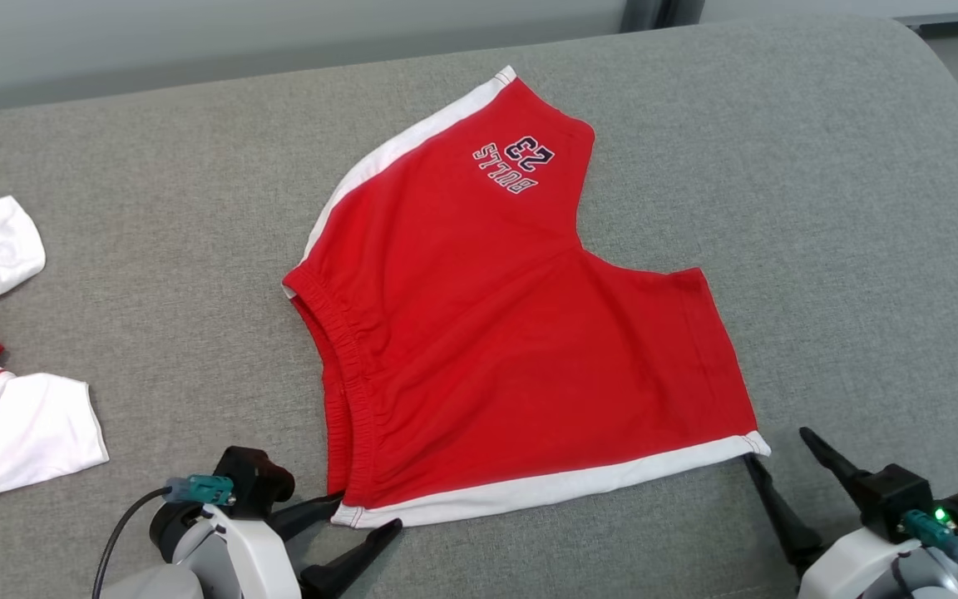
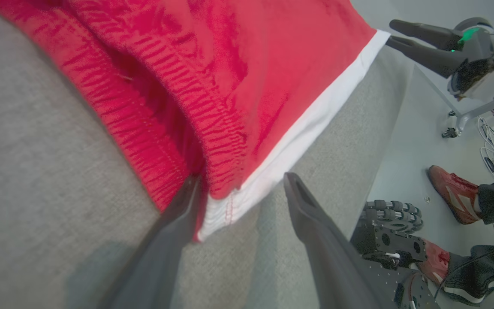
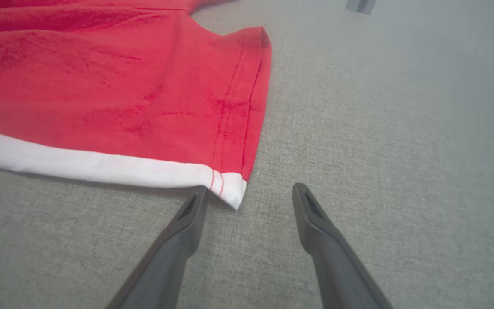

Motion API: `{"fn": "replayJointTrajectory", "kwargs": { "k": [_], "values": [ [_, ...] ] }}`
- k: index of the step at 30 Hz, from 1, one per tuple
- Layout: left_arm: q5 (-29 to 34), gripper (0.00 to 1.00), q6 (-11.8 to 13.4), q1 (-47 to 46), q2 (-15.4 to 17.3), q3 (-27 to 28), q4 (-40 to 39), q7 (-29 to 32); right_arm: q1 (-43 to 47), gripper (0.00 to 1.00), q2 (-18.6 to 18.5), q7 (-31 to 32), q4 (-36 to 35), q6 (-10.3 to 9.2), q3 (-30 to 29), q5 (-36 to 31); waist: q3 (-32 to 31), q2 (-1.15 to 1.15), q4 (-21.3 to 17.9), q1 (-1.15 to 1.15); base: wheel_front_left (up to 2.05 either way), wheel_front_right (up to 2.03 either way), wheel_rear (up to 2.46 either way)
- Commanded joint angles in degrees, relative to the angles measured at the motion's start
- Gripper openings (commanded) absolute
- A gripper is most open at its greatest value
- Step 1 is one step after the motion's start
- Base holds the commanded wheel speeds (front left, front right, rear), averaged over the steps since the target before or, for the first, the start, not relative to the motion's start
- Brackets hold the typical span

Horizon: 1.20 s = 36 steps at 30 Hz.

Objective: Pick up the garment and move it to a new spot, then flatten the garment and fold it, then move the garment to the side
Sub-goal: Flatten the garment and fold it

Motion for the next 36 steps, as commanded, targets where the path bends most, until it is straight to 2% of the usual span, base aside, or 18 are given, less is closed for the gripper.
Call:
{"fn": "replayJointTrajectory", "kwargs": {
  "k": [1, 6, 11, 16, 19, 23, 26, 28, 30, 36],
  "values": [
    [-0.31, 1.00, 0.52, 0.34, 2.95, 1.68, 1.05, -0.78, 0.85, 1.00, -2.09, -0.35, -1.48, -0.02, 0.02, 0.74, -0.61, 0.00, 0.41, 0.00, 0.00, 0.00, 0.00],
    [-3.04, 1.00, 0.52, 1.32, 4.09, 1.80, 1.87, -2.11, 1.45, 1.00, -2.91, -0.35, -2.75, -0.02, -3.16, -0.18, -2.03, 0.00, 1.27, 0.00, 0.00, 0.00, 0.00],
    [-4.83, 1.00, 1.44, 2.98, 6.71, 2.61, 1.87, -2.83, 1.65, 1.00, -1.71, -0.35, -4.71, -0.02, -5.17, -2.50, -3.84, 0.00, 3.27, 0.00, 0.00, 0.00, 0.00],
    [-4.23, 1.00, 6.31, 3.52, 9.29, 6.55, -0.71, -6.82, 0.17, 1.00, 0.41, -0.35, -6.88, -0.02, -4.73, -4.02, -5.31, 0.00, 5.51, 0.00, 0.00, 0.00, 0.00],
    [-4.26, 1.00, 11.24, 5.35, 8.11, 15.04, -3.73, -8.19, -0.44, 1.00, 2.32, -0.35, -7.78, -0.02, -4.70, -3.90, -6.30, 0.00, 6.68, 0.00, 0.00, 0.00, 0.00],
    [1.63, 1.00, 17.51, 13.30, 2.17, 32.87, -9.98, -8.26, -0.77, 1.00, 5.13, -0.35, -8.33, -0.02, -4.73, -3.44, -7.73, 0.00, 7.56, 0.00, 0.00, 0.00, 0.00],
    [8.19, 1.00, 21.40, 21.19, -3.99, 44.35, -13.73, -8.27, -1.31, 1.00, 7.62, -0.35, -9.17, -0.02, -4.14, -3.14, -8.72, 0.00, 7.34, 0.00, 0.00, 0.00, 0.00],
    [10.63, 1.00, 22.00, 26.12, -9.12, 52.06, -16.21, -8.28, -1.57, 1.00, 9.20, -0.35, -9.90, -0.02, -3.68, -2.71, -9.20, 0.00, 7.03, 0.00, 0.00, 0.00, 0.00],
    [12.81, 1.00, 21.37, 30.16, -13.89, 58.12, -18.03, -8.28, -1.72, 1.00, 10.83, -0.35, -10.32, -0.02, -4.09, -2.11, -9.75, 0.00, 6.59, 0.00, 0.00, 0.00, 0.00],
    [21.95, 1.00, 18.14, 36.35, -24.98, 69.02, -21.67, -8.28, -1.34, 1.00, 13.61, -0.35, -10.14, -0.02, -4.10, -1.64, -11.99, 0.00, 5.95, 0.00, 0.00, 0.00, 0.00]
  ]
}}
